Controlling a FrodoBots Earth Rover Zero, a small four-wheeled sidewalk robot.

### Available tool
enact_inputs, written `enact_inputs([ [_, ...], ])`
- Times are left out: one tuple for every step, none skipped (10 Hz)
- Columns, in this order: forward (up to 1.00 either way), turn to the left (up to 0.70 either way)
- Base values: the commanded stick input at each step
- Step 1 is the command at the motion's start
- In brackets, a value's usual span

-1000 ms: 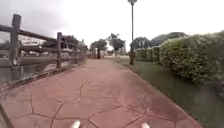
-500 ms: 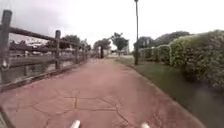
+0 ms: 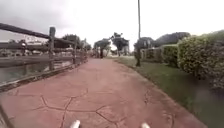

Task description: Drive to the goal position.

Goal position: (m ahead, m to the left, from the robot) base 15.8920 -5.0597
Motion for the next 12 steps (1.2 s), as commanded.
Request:
enact_inputs([
  [0.70, 0.00],
  [0.70, 0.00],
  [0.70, 0.00],
  [0.70, 0.00],
  [0.70, 0.00],
  [0.70, 0.00],
  [0.70, 0.00],
  [0.70, 0.00],
  [0.70, 0.00],
  [0.70, 0.00],
  [0.70, 0.00],
  [0.70, 0.00],
])
